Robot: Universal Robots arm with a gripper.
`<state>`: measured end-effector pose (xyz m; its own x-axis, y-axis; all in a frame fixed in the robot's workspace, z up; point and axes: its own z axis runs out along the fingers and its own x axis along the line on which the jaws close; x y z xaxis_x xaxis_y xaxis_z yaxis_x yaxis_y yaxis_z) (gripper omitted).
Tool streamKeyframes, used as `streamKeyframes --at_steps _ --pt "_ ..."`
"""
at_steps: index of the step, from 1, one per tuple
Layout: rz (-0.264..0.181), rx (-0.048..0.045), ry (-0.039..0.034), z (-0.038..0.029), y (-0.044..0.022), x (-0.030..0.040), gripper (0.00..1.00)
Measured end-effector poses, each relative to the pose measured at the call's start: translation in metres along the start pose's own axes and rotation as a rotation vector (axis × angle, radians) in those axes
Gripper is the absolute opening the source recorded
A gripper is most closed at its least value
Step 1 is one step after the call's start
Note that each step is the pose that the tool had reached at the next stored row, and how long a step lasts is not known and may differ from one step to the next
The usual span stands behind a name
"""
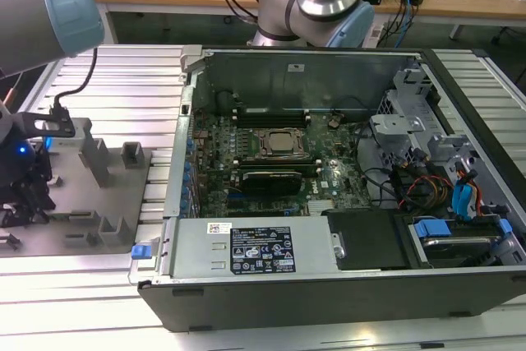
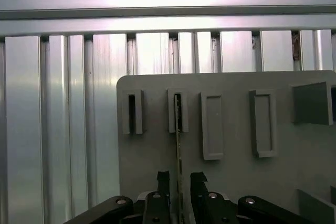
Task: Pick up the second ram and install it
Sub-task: 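Pick up the second ram and move it above second insertion slot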
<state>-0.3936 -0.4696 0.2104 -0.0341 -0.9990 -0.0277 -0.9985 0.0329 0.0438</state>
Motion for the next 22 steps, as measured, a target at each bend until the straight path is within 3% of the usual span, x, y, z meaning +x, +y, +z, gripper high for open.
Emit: streamKeyframes --at_steps 6,11,12,13,14,22 --pt "-0.013 -0.0008 -0.0001 0.0089 0.0005 0.0003 0.30" --pt "-0.013 -0.0005 -0.0002 0.0094 0.0004 0.0003 0.29" --pt "-0.013 -0.0005 -0.0003 0.0094 0.0004 0.0003 0.22" --pt "-0.013 -0.0006 -0.0002 0.0094 0.0004 0.0003 0.22" --pt "-0.013 -0.0006 -0.0002 0.0094 0.0004 0.0003 0.14" --pt "-0.013 -0.0006 -0.0002 0.0097 0.0004 0.0003 0.14"
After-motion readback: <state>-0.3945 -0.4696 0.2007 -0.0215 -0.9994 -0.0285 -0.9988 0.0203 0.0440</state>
